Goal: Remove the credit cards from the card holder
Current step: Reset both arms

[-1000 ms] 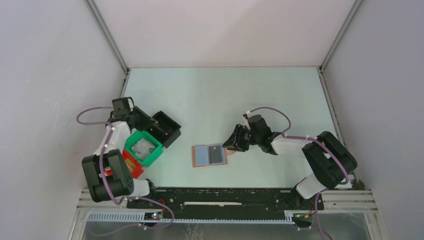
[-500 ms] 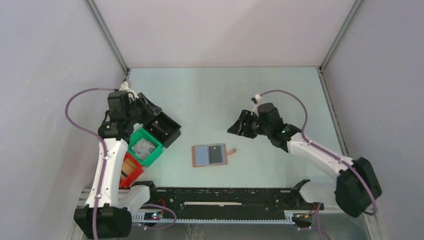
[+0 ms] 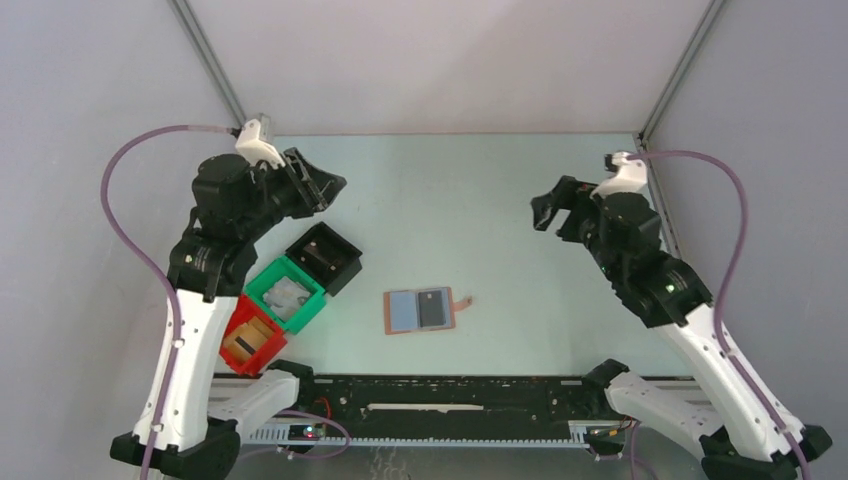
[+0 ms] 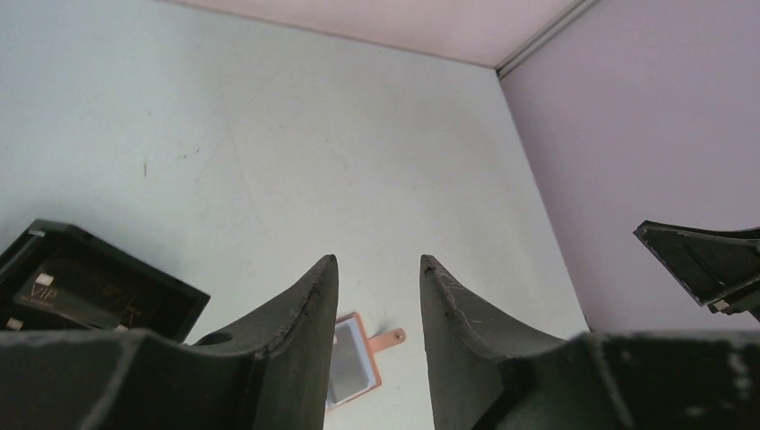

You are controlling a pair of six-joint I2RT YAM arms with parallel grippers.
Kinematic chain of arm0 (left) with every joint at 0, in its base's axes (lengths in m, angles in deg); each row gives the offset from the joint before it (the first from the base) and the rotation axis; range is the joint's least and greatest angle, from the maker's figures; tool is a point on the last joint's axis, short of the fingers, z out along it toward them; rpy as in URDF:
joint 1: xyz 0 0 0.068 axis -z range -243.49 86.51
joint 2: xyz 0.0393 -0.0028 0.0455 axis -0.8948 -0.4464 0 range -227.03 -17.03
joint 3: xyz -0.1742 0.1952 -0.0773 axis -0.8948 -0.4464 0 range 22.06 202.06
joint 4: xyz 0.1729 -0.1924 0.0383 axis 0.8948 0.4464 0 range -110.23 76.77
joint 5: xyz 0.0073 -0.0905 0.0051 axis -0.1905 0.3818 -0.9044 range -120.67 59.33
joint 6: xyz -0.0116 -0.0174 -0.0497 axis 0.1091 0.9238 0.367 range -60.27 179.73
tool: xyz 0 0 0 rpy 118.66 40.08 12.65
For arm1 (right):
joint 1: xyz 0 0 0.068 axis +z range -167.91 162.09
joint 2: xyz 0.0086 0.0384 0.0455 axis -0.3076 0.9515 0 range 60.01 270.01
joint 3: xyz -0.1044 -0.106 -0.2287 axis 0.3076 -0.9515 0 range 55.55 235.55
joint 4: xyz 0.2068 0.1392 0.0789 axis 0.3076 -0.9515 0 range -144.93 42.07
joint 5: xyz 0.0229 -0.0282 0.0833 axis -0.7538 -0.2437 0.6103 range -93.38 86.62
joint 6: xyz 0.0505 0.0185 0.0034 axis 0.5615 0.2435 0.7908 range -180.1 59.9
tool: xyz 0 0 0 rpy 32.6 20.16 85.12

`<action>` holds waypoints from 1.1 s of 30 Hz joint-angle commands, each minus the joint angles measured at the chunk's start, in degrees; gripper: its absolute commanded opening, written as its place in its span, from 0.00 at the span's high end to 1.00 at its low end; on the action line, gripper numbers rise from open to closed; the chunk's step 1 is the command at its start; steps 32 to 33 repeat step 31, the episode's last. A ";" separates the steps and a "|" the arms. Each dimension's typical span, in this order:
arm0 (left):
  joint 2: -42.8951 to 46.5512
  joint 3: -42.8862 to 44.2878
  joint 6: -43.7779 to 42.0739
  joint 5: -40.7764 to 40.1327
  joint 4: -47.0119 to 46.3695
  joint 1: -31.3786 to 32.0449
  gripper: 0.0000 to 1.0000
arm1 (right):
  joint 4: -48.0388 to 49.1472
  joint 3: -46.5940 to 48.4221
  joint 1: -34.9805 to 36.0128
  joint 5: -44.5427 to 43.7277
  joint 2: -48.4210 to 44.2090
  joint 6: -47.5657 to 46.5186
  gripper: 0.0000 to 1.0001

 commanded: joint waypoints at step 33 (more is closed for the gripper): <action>10.41 -13.64 -5.68 -9.96 -7.64 5.53 0.58 | -8.98 -5.49 -1.62 -16.98 -9.53 2.76 0.05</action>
